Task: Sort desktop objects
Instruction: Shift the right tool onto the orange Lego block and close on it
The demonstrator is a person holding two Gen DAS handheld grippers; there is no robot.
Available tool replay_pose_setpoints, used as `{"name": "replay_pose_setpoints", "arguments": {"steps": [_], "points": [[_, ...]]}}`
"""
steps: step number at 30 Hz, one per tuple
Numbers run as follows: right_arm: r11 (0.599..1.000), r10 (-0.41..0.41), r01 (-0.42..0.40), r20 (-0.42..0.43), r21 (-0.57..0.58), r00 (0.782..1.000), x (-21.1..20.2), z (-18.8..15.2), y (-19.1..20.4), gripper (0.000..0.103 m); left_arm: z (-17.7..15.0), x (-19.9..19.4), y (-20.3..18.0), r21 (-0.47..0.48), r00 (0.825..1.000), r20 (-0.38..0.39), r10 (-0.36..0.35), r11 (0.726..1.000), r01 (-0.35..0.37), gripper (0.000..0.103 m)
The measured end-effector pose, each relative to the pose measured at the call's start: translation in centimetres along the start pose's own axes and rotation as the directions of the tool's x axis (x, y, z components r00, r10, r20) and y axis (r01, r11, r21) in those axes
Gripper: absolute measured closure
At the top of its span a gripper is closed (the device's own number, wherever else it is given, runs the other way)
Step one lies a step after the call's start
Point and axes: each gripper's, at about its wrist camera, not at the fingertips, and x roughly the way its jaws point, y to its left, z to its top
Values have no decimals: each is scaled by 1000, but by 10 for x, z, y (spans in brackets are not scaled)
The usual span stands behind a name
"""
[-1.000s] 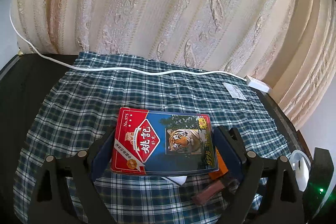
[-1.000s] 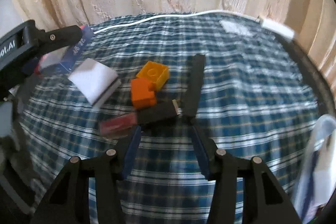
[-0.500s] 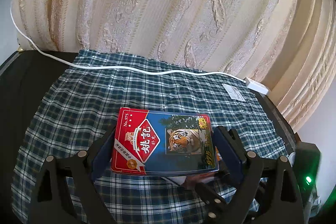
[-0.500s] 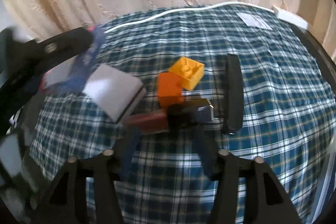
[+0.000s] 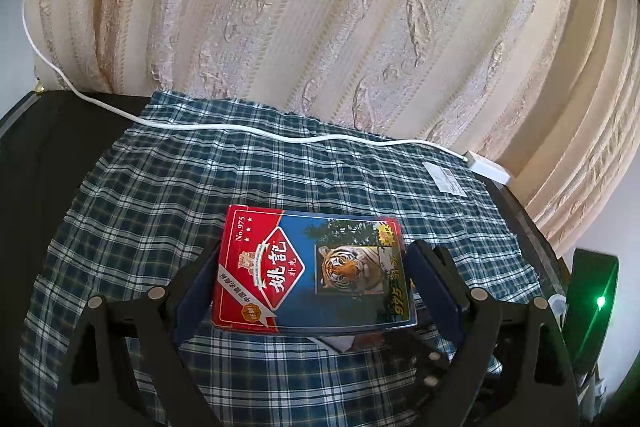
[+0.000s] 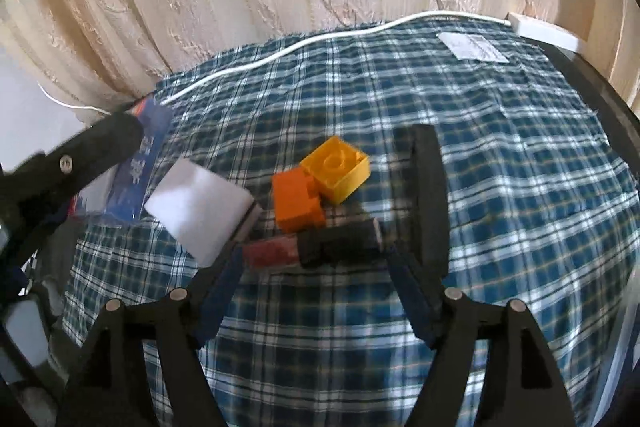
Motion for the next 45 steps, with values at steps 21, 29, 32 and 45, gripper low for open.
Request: {"name": "replay_pose_setpoints", "arguments": {"steps": [21,29,32,45], "points": [[994,21,-17,43,-106,999,11,10,16,75,-1,3,1,-2,1000,-11,1,1000,-1,10],[997,36,-33,36,-68,999,17,14,8,75,-1,4,3,-12,1000,-14,-3,1000,2,10],[997,50,-48,32,-63,998,20,15,7,75,-2,4,3,-13,1000,-15,-2,1000,2,10],[995,76,-74,30,-67,997,26,18,14,57,-2,6,5,-23,1000,-16,7,1000,-7,10]]}}
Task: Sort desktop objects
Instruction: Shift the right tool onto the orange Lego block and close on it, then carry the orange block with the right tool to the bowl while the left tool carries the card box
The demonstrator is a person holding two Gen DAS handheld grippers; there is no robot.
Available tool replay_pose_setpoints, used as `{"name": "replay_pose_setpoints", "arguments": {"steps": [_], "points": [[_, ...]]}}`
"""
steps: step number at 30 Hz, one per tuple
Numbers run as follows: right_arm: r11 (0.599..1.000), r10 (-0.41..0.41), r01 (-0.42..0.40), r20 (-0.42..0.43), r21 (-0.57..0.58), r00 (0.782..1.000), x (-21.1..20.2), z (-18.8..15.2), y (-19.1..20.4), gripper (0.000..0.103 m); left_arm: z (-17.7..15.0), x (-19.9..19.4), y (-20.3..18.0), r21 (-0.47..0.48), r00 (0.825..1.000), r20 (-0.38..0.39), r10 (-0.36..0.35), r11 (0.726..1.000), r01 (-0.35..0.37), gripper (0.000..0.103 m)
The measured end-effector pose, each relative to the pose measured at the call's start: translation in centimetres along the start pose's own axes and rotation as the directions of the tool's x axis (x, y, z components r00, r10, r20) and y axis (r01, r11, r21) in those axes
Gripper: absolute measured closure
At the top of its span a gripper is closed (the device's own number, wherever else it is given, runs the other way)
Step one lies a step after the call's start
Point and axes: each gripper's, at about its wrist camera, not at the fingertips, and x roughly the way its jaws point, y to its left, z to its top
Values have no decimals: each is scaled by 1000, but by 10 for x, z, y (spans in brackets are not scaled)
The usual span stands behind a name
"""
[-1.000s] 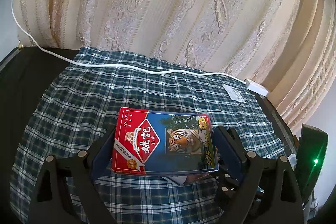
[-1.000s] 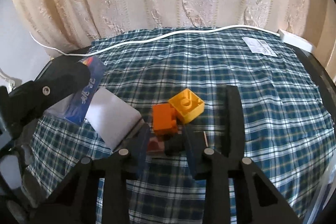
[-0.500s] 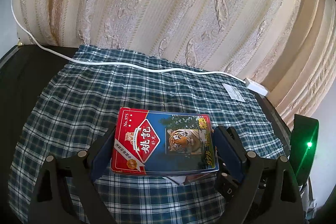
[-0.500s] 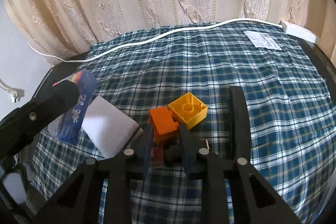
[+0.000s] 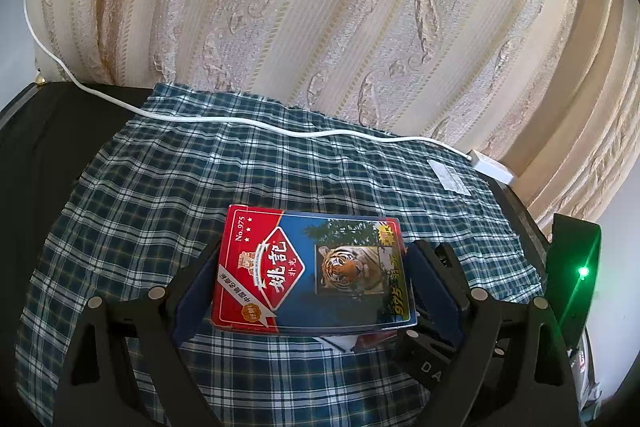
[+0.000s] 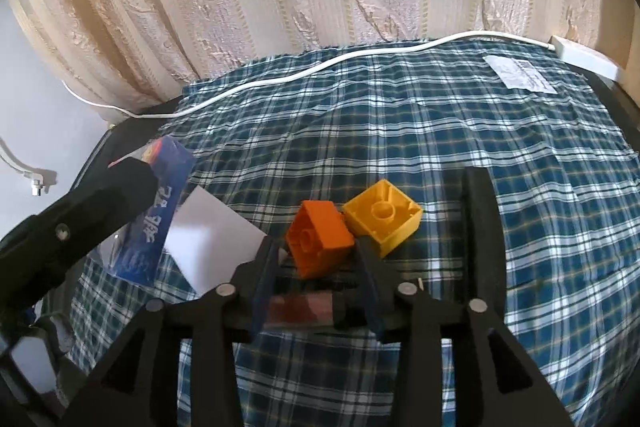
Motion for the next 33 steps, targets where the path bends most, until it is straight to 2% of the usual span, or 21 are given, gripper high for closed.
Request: {"name": "replay_pose_setpoints", "arguments": {"steps": [5,10,14,33], "points": [[1000,-15,15,-3,13,1000,6,4,-6,57,1,0,0,0,1000,-1,0,1000,0,10],[998,-60,60,0,-35,998,9,3,0,58,1,1,0,1,1000,-3,1,1000,-1,10],[998,-60,60,6,-33,998,5,0,-1,58,1,1,1,1,1000,-3,3,1000,-3,10],[999,-23,20,80,46,997,-70,-29,-25,62,-5,-3,-23,58,1000,-4,-17,998,17,10]]}}
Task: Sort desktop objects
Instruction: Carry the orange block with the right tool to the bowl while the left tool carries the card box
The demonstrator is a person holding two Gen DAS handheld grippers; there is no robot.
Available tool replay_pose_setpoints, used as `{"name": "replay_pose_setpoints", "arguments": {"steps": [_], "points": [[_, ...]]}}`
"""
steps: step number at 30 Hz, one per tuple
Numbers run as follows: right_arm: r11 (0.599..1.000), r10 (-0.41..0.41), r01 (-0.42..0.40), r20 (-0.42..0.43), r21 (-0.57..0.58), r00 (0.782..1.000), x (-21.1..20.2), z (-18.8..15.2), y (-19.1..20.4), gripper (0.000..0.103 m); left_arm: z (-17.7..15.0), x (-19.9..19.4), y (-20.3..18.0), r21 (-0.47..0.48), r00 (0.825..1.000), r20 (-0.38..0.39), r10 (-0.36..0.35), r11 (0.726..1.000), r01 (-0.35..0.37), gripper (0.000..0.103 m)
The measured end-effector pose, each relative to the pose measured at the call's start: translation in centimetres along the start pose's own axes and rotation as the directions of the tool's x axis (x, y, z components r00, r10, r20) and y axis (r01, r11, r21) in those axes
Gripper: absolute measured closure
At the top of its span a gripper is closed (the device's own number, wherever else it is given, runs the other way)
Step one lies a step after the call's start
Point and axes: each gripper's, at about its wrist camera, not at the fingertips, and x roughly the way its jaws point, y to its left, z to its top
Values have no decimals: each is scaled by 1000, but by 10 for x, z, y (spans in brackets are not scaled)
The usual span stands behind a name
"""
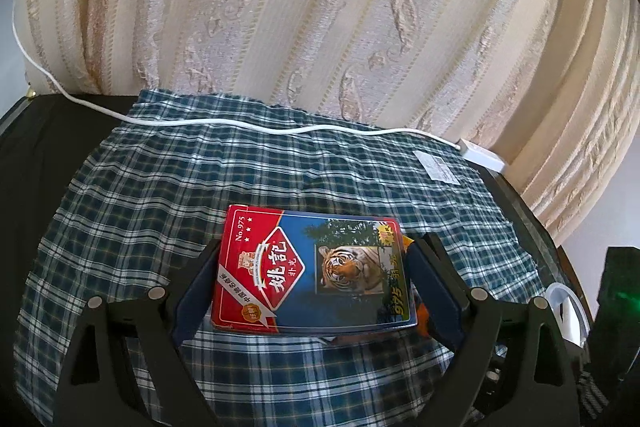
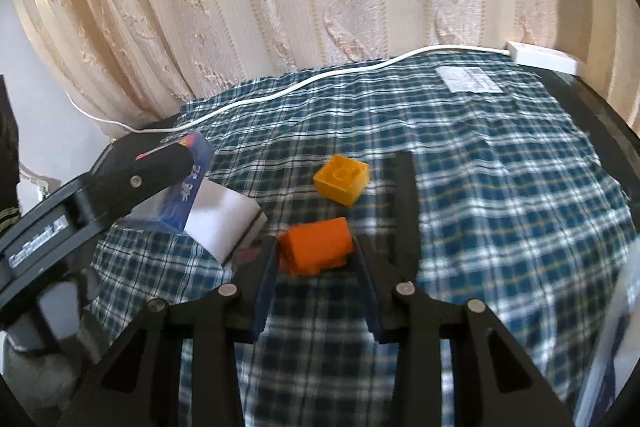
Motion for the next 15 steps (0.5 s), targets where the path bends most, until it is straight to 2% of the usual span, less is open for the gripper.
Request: {"name": "replay_pose_setpoints", "arguments": {"steps": [15], "points": [[998,-33,30,61,55,998,-71,-28,-32,62,-12,-1,-37,90,999,-11,-43,995,44,10]]}}
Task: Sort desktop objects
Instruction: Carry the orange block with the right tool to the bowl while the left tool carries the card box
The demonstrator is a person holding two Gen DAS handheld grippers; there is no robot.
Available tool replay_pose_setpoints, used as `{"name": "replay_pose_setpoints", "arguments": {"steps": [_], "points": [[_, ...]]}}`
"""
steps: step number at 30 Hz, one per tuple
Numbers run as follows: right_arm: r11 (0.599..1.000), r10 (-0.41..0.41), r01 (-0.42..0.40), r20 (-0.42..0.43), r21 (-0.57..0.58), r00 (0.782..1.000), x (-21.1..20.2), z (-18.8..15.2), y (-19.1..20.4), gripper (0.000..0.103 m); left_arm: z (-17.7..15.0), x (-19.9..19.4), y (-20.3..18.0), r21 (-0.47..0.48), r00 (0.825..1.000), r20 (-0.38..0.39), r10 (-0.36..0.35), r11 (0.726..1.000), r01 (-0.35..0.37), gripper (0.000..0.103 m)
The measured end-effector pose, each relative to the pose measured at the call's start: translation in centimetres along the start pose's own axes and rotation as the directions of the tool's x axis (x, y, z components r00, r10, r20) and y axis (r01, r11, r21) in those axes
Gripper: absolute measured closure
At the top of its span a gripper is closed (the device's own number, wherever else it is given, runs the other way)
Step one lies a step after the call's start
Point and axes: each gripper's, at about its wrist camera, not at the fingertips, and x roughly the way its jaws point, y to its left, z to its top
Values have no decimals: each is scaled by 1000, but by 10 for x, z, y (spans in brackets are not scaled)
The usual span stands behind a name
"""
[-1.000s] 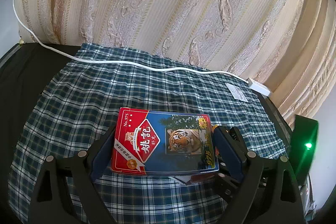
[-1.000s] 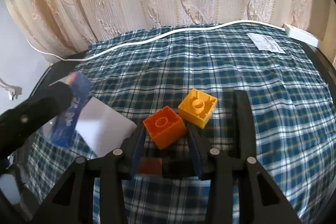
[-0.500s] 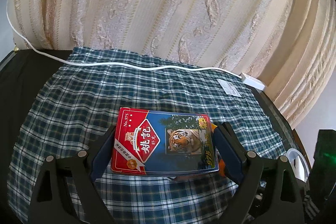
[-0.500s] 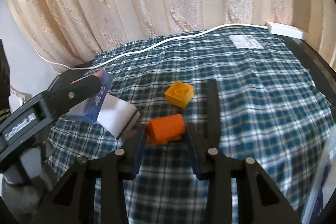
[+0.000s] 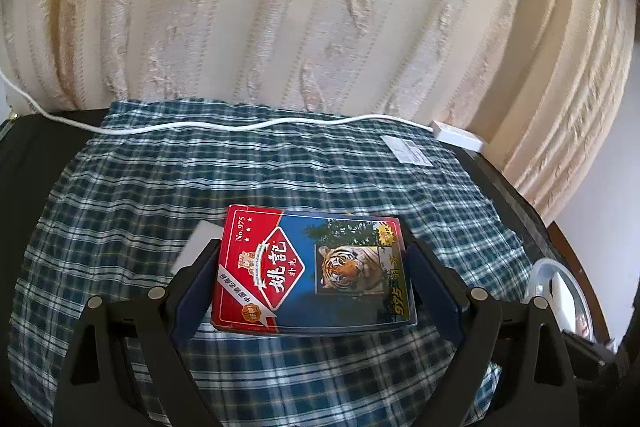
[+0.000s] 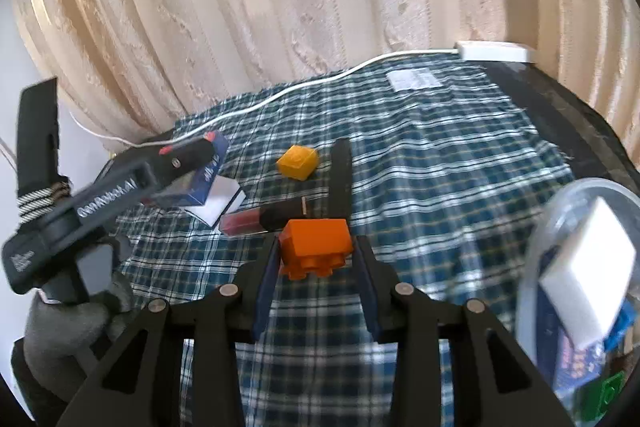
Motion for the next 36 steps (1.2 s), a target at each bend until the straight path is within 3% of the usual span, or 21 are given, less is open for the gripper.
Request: {"name": "replay_pose_setpoints", "arguments": {"steps": [16,31,36], "points": [[994,-69,63,77,87,995,-70,-17,-49,62,-19,-6,-58,126,993,-29,-112,985,114,10],[970,-194,172,124,169,973,-132,-41,-102,62,-38,-40,-119,264,968,-24,-248,933,246,10],[960,-213,189,101,206,972,-140,-51,-120,62,-46,-43,-125,254,962,-44,-269,928,271,10]]}}
